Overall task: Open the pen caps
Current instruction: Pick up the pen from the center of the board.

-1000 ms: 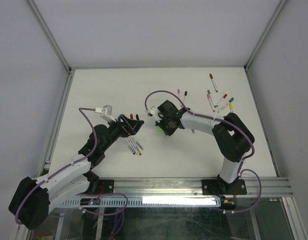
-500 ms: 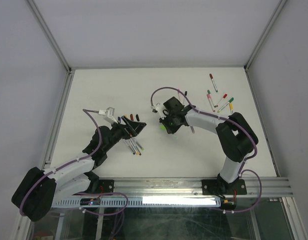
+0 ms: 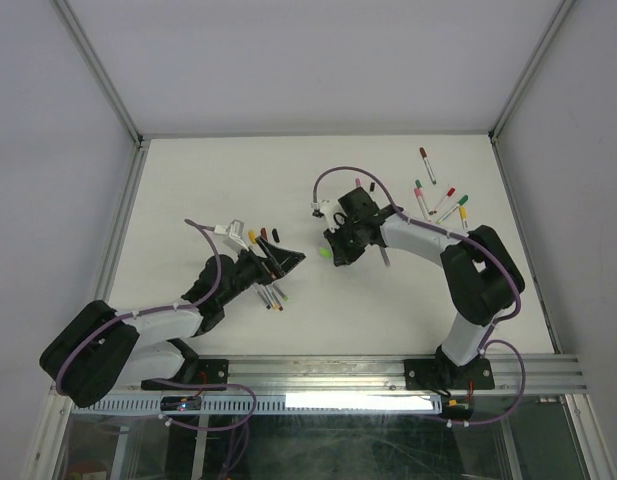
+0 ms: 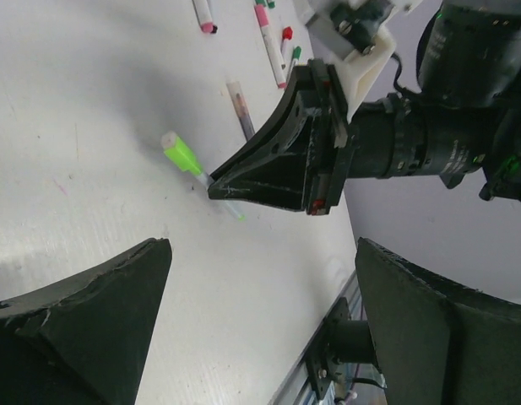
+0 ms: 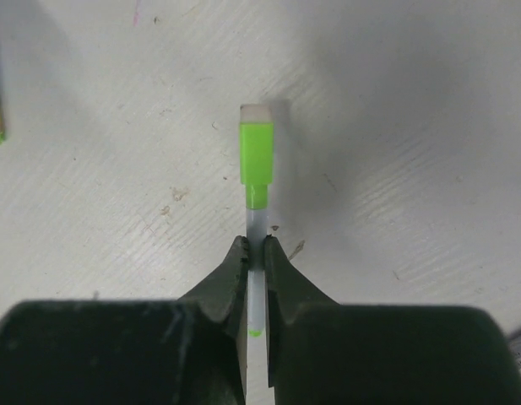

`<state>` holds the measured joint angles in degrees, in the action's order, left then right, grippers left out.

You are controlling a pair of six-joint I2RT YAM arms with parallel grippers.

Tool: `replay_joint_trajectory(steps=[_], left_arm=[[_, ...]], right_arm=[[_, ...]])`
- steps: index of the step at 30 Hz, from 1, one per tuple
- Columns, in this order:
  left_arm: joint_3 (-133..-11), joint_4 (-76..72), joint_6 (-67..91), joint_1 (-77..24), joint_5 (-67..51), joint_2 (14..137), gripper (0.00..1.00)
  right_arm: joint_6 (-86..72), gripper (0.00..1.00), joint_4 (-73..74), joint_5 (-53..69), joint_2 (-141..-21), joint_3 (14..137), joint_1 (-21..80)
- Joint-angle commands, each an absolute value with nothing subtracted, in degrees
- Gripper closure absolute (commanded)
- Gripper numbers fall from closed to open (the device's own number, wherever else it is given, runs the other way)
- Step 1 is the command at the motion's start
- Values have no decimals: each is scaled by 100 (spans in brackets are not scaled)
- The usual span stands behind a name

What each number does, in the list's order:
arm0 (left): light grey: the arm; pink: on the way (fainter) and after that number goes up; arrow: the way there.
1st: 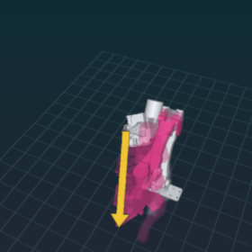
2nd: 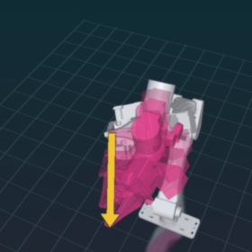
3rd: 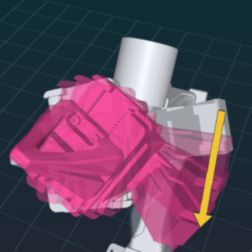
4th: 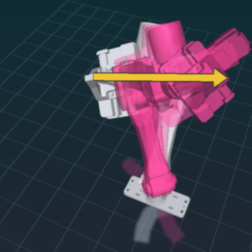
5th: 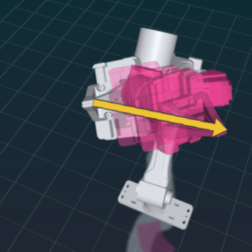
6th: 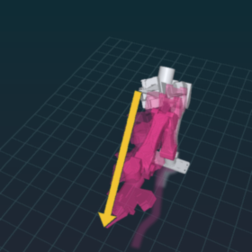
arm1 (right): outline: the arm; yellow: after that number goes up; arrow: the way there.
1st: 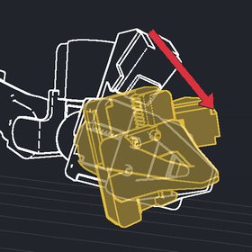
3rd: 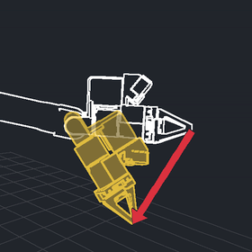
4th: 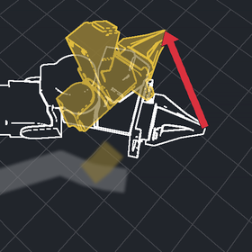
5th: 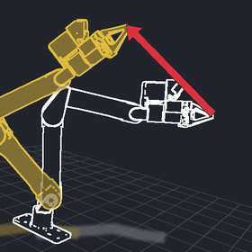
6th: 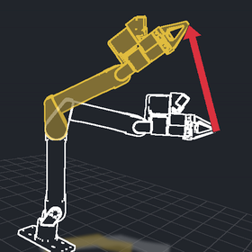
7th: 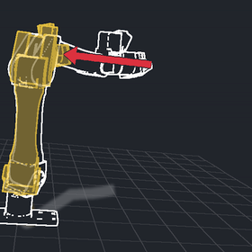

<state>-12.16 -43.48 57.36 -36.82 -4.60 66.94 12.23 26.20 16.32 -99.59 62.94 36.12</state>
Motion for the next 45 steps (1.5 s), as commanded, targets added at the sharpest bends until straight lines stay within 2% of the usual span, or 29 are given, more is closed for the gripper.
replay_joint_trajectory(steps=[1, 16, 26, 31, 34, 37, 42, 45], left_arm=[[-1376, -4946, 5954, -3901, -215, 7036, 7], [-2242, -5457, 7220, -4193, 553, 9122, 9], [-2842, -5530, 7647, -4260, 933, 9991, 20], [-2984, -5810, 7846, -4292, 814, 10328, 43], [-3046, -5883, 7891, -4322, 754, 10417, 49], [-3059, -5903, 7904, -4341, 708, 10424, 60], [-3033, -5942, 7936, -4338, 590, 10359, 90], [-3041, -5946, 7936, -4347, 487, 10315, 100]], right_arm=[[1027, 100, 2431, 2237, -9596, 6273, 3440], [791, 100, 2279, 3206, -9405, 6170, 3138], [800, 100, 2280, 3334, -9438, 6168, 3149], [809, 100, 2281, 3334, -9471, 6169, 3159], [824, 100, 2293, 3315, -9507, 6178, 3179], [833, 100, 2296, 3278, -9523, 6179, 3215], [857, 100, 2306, 3220, -9545, 6188, 3238], [868, 100, 2325, 3246, -9539, 6196, 3242]])
